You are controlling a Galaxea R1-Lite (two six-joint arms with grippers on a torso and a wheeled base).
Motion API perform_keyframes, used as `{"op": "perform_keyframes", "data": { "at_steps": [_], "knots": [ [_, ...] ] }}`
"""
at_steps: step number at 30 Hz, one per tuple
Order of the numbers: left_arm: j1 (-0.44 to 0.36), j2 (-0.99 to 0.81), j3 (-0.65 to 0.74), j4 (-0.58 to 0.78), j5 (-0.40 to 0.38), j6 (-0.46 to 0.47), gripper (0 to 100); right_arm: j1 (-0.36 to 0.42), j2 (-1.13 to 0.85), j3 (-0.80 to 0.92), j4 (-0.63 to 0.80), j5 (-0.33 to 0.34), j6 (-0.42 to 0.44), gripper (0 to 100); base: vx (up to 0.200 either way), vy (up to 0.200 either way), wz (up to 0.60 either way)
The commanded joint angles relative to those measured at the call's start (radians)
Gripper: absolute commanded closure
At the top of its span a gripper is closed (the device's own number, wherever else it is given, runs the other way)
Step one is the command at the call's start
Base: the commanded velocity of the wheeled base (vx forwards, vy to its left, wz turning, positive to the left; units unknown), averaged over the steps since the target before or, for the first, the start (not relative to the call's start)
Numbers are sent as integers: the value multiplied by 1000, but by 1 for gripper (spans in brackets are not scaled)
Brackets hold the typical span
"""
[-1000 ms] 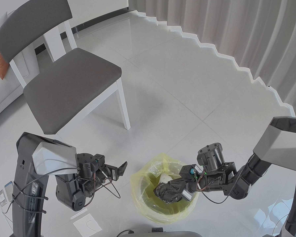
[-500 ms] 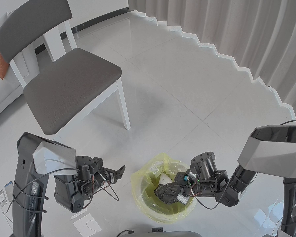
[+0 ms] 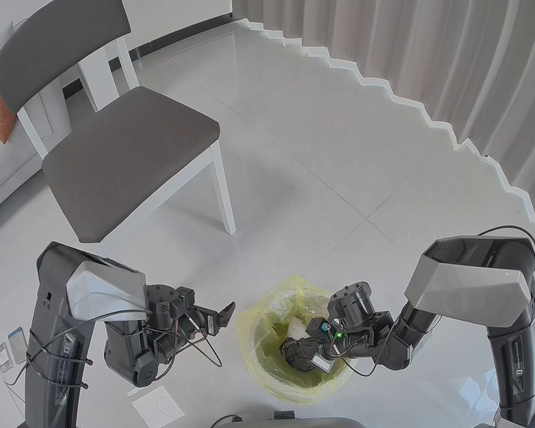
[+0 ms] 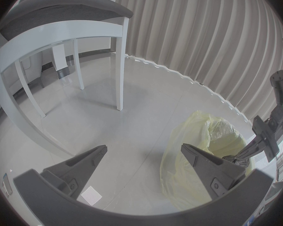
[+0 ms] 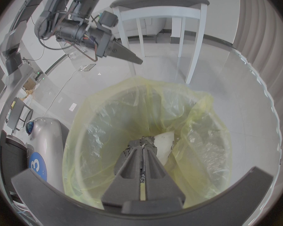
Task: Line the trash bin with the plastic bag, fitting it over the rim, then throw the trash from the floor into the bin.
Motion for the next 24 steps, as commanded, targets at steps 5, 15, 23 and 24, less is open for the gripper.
{"op": "perform_keyframes", "data": {
  "at_steps": [5, 15, 23, 24],
  "knots": [
    [-16, 8, 15, -16, 0, 8, 0, 0, 30, -21, 4, -5, 2, 0, 0, 0, 0],
    [-45, 43, 0, -16, 3, 13, 0, 0, 24, -11, -5, -8, 2, 0, 0, 0, 0],
    [-41, 89, -47, -6, 20, 42, 0, 0, -34, 51, -18, -8, -5, 0, 0, 0, 0],
    [-38, 95, -57, -2, 25, 45, 0, 0, -50, 71, -28, -8, -7, 0, 0, 0, 0]
  ]
}}
